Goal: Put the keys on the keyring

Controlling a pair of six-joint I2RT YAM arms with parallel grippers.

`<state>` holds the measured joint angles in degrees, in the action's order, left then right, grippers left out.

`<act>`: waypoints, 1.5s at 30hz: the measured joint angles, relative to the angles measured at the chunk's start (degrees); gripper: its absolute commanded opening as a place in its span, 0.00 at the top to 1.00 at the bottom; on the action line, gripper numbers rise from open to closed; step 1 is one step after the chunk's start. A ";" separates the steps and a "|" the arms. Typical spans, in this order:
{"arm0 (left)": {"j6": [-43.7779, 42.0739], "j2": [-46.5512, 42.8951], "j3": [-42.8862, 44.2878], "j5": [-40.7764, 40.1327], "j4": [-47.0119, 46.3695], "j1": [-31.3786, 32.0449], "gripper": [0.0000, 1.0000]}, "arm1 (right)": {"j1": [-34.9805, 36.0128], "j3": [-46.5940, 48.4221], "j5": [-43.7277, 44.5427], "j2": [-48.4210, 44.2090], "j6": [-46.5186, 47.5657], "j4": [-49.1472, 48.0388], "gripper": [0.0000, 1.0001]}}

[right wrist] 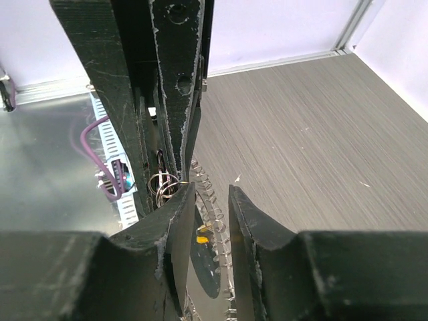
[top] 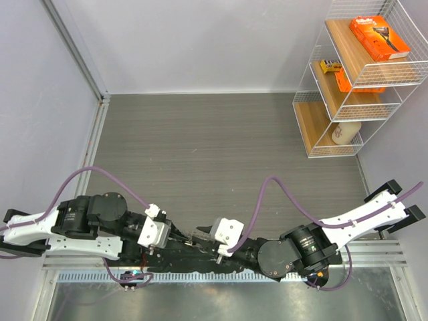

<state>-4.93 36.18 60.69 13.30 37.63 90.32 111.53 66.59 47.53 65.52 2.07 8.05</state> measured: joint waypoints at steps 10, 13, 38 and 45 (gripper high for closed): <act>0.24 0.66 0.02 7.02 0.55 0.09 1.00 | 0.00 -0.02 -10.56 -0.68 3.67 1.20 0.95; 0.22 1.20 0.02 9.49 0.52 0.09 1.00 | 0.04 -0.50 -14.16 -1.27 4.98 1.36 0.95; -1.33 -1.62 -0.42 14.86 -7.72 0.92 1.00 | -1.77 -15.96 -6.62 -14.71 8.55 -16.57 0.93; -1.27 -1.36 -0.42 16.57 -8.17 0.92 1.00 | -1.77 -13.66 -9.49 -15.17 9.70 -11.02 0.62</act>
<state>-6.20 34.83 60.27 29.87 29.45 91.24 109.75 52.93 38.04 50.35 11.77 -2.96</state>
